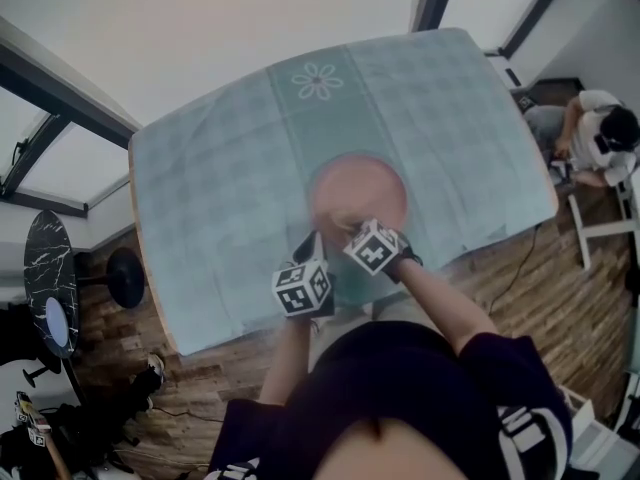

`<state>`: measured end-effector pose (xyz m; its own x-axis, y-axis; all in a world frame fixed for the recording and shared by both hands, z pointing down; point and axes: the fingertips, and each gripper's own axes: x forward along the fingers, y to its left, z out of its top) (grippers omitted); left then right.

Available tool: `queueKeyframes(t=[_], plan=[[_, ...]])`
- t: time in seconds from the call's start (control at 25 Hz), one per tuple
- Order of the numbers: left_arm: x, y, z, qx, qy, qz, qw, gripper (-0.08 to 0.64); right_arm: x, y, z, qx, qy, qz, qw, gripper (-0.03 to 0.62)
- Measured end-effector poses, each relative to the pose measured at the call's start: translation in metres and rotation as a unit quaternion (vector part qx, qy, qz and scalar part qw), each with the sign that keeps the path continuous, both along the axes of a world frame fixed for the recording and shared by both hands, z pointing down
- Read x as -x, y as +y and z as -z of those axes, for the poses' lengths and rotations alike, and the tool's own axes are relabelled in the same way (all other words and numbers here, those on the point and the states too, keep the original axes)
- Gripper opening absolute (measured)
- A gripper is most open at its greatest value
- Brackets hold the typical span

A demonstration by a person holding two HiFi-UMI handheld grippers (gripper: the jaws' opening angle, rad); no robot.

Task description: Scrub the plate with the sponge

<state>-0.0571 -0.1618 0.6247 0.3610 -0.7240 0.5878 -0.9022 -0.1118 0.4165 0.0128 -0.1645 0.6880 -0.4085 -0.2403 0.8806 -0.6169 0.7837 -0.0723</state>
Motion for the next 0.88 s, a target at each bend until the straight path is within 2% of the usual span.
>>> queueKeyframes(t=[0.28,0.44,0.64,0.88], plan=[[-0.011,0.002,0.002,-0.001,0.003,-0.015,0.9999,0.011,-0.022,0.013,-0.005,0.019,0.032,-0.012,0.999,0.035],[-0.018,0.002,0.001,0.001,0.004,-0.026,0.9997,0.010,-0.028,0.009,0.003,0.007,0.030,-0.017,0.999,0.035],[-0.029,0.001,0.000,0.003,0.005,-0.040,0.9992,0.010,-0.053,0.011,-0.001,0.016,0.054,-0.037,0.998,0.035],[-0.039,-0.007,-0.001,0.005,0.004,-0.053,0.9985,0.011,-0.065,-0.002,0.006,0.012,0.037,-0.045,0.998,0.035]])
